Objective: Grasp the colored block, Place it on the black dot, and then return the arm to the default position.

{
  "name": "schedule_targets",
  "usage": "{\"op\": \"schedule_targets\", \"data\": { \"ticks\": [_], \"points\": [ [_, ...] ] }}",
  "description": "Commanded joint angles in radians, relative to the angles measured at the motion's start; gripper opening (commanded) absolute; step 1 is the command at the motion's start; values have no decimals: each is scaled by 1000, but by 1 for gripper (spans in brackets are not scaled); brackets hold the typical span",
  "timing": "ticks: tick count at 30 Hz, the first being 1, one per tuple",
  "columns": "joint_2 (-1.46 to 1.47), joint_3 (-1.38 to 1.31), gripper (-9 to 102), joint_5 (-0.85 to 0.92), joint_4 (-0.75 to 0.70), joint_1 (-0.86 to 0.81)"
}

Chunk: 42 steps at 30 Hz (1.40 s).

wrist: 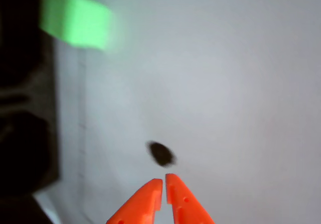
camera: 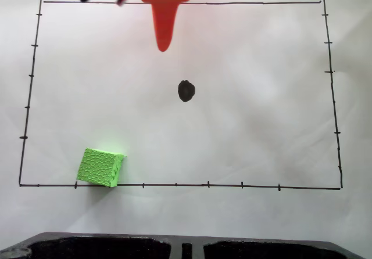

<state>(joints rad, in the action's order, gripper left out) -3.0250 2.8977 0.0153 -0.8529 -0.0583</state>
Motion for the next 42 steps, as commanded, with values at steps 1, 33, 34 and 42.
{"op": "schedule_targets", "data": {
  "ticks": [1, 33, 34, 42],
  "points": [
    [143, -137, 0, 2, 34, -18],
    [1266, -1078, 24, -81, 17, -249],
    [1285, -1095, 25, -92, 6, -249],
    [1402, -1189, 34, -158, -29, -229]
  ]
}}
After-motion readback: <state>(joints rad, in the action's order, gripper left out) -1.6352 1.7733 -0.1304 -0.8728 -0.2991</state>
